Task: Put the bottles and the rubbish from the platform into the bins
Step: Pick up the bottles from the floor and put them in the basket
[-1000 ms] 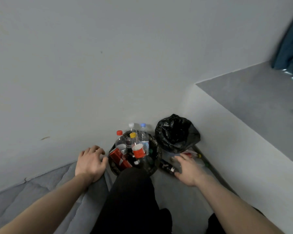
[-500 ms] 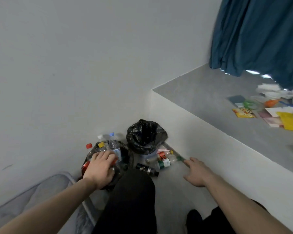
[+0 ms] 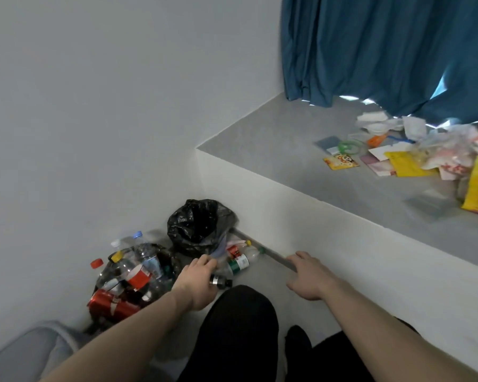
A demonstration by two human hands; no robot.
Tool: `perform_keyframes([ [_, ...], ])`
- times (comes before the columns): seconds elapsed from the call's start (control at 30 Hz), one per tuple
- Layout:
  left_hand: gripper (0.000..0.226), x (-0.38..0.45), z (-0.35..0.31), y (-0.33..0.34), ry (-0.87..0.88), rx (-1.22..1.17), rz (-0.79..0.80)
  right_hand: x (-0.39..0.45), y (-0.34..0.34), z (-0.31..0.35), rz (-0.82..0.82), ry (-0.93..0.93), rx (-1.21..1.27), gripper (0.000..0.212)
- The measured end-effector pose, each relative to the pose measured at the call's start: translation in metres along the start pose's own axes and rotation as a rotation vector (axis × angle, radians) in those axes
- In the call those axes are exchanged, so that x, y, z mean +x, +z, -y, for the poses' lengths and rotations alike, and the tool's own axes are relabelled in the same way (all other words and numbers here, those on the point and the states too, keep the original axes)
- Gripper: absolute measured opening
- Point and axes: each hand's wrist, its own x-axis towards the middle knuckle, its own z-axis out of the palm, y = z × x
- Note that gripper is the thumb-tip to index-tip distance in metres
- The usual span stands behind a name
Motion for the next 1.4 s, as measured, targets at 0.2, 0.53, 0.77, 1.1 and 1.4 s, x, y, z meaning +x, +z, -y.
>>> perform_keyframes([
  [0.2,0.059,0.016,0.005,0.034,-0.030,-0.008,0.138,0.020,0.005,-0.014,0.056,-0.004,-0.037,0.073],
  [0.53,0.056,0.067,0.042,0.101,-0.139,-0.106,0.293,0.124,0.027,-0.035,0.137,-0.024,-0.145,0.071],
  [0.77,0.055,0.135,0.070,0.167,-0.201,-0.118,0.369,0.237,0.082,-0.040,0.250,-0.025,-0.211,0.075],
  [1.1,0.071,0.214,0.101,0.245,-0.163,-0.058,0.519,0.378,0.180,0.002,0.263,-0.088,-0.144,0.097],
  [1.4,0.052,0.214,0.104,0.301,-0.090,-0.072,0.620,0.406,0.224,-0.009,0.235,-0.035,-0.182,0.107],
])
